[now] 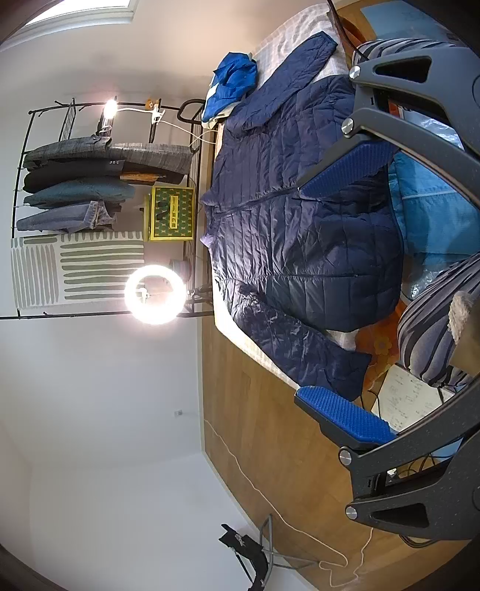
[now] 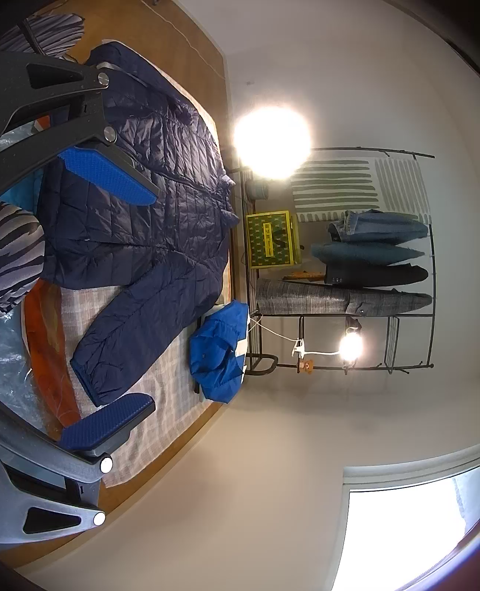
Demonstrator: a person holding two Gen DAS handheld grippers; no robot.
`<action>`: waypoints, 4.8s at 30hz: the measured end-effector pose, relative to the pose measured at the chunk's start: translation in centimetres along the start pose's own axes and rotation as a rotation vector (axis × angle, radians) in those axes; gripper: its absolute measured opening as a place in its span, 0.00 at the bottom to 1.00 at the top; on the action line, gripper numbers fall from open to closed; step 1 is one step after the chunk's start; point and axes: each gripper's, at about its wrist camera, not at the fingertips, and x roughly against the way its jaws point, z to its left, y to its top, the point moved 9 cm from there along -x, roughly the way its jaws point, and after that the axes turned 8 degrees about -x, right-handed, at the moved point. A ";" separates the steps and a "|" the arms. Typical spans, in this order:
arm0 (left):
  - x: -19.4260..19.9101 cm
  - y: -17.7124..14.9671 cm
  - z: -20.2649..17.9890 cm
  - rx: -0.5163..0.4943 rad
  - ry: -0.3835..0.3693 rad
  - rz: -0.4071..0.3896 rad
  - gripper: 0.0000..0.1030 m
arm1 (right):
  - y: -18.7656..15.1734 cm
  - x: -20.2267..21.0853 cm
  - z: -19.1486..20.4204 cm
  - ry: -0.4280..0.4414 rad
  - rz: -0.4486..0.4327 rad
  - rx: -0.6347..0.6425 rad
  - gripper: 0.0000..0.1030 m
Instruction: Fold large clothes
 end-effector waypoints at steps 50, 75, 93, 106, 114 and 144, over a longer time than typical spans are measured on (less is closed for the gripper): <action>-26.9 -22.4 25.3 0.791 -0.105 0.405 0.84 | -3.1 -7.4 15.2 0.145 0.084 0.147 1.00; -35.1 -26.4 25.9 0.965 -0.289 0.436 0.60 | -5.3 -5.7 20.8 0.158 0.089 0.305 1.00; -33.7 -25.5 25.3 1.030 -0.457 0.393 0.09 | -5.9 -4.2 22.7 0.172 0.081 0.326 1.00; -29.8 -16.6 24.9 0.912 -0.441 0.321 0.04 | -5.0 -2.6 24.3 0.265 0.025 0.334 1.00; -28.5 -8.7 21.5 0.833 -0.450 0.283 0.01 | -3.2 -2.2 23.0 0.369 -0.004 0.248 0.86; -36.4 -18.2 25.9 0.818 -0.295 0.482 0.44 | -3.9 -13.3 32.9 0.652 0.338 0.121 0.75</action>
